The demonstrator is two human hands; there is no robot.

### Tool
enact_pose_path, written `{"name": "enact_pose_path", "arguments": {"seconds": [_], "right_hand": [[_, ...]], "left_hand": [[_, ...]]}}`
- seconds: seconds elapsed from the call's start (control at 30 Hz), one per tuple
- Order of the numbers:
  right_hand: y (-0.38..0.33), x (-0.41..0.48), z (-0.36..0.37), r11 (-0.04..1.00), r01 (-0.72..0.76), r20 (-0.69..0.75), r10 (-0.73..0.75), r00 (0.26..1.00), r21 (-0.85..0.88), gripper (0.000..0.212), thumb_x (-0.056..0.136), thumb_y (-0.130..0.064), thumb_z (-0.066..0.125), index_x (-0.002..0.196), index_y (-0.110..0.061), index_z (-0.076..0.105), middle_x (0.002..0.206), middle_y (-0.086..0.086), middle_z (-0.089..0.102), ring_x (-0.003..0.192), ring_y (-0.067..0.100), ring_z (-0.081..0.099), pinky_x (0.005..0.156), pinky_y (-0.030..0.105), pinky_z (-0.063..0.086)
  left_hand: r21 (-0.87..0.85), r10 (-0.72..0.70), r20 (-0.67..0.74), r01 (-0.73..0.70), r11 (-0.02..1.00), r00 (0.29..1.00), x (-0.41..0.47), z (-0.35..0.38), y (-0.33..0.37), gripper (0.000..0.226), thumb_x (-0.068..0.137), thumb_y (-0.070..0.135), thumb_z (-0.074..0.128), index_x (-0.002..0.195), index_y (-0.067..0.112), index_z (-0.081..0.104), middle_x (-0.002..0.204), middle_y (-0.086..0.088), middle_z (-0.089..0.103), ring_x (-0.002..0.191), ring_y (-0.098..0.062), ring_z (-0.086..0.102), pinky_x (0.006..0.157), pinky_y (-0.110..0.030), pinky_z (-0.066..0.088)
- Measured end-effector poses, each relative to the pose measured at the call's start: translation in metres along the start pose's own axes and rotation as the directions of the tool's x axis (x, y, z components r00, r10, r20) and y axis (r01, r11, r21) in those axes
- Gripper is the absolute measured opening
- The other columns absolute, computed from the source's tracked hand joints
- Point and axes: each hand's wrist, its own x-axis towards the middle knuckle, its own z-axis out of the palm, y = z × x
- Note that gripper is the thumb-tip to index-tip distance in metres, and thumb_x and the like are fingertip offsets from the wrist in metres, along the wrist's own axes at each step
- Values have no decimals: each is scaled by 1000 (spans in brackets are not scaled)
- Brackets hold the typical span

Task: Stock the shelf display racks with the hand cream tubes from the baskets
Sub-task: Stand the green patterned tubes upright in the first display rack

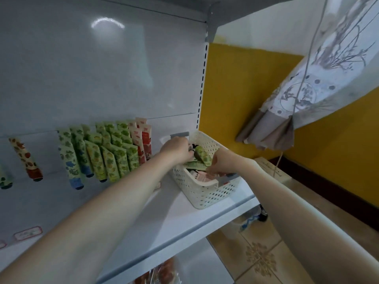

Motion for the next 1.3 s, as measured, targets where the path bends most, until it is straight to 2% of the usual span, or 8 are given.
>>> {"name": "enact_pose_path", "arguments": {"seconds": [0.13, 0.23, 0.4, 0.53, 0.67, 0.9, 1.17, 1.3], "right_hand": [[5, 17, 8, 998, -1, 53, 5, 999, -67, 41, 77, -34, 71, 51, -16, 45, 44, -4, 46, 45, 14, 41, 49, 23, 35], [8, 25, 11, 996, 19, 90, -11, 996, -92, 40, 75, -35, 73, 57, -20, 41, 55, -3, 45, 52, 13, 41, 50, 24, 34], [15, 41, 20, 972, -4, 73, 22, 997, -236, 38, 74, -36, 74, 61, -19, 42, 63, 0, 48, 70, 24, 51, 72, 36, 51], [16, 45, 20, 965, 19, 145, 20, 989, -263, 41, 75, -33, 73, 62, -18, 38, 65, 1, 42, 75, 26, 45, 77, 39, 48], [17, 42, 19, 968, 47, 135, -13, 991, -247, 34, 79, -28, 71, 65, -16, 42, 70, 2, 49, 68, 20, 47, 72, 34, 48], [17, 44, 21, 970, 65, 152, -30, 988, -236, 31, 82, -28, 69, 67, -13, 46, 67, 1, 46, 69, 20, 46, 71, 32, 42], [18, 41, 20, 979, 46, 160, -14, 987, -198, 33, 84, -27, 67, 66, -14, 42, 70, 2, 47, 77, 23, 47, 73, 34, 43], [20, 44, 22, 986, 68, 149, -45, 988, -152, 26, 81, -31, 69, 75, -16, 50, 78, 1, 55, 79, 21, 51, 80, 35, 47]], "left_hand": [[71, -24, 27, 22, 997, 999, 28, 15, 0, 28, 93, 28, 49, 70, 13, 49, 65, 1, 48, 69, -18, 52, 54, -26, 38], [91, -45, 91, 36, 995, 995, 44, 26, 1, 24, 91, 34, 50, 81, 12, 55, 71, 1, 52, 68, -15, 52, 53, -25, 38], [115, -109, 291, 79, 990, 950, 60, 32, 8, 48, 84, 45, 59, 119, 14, 51, 112, -6, 59, 92, -21, 54, 78, -31, 47], [187, -99, 392, 27, 982, 915, 64, 27, 12, 43, 85, 37, 58, 120, 12, 53, 109, -6, 58, 95, -22, 58, 81, -31, 50], [226, -138, 359, 58, 972, 923, 58, 17, 8, 33, 87, 18, 58, 118, 11, 49, 99, -5, 52, 87, -19, 52, 73, -27, 45], [484, -242, 173, 131, 865, 955, 58, 39, 10, 29, 88, 25, 53, 114, 13, 55, 107, -6, 55, 103, -22, 56, 79, -30, 45], [564, -289, 312, 68, 823, 905, 61, 27, 14, 36, 92, 30, 47, 124, 14, 51, 101, -3, 51, 92, -20, 54, 71, -28, 45], [543, -270, 390, 17, 839, 880, 61, 20, 13, 49, 94, 38, 48, 134, 11, 44, 125, -7, 52, 110, -24, 54, 89, -32, 47]]}}
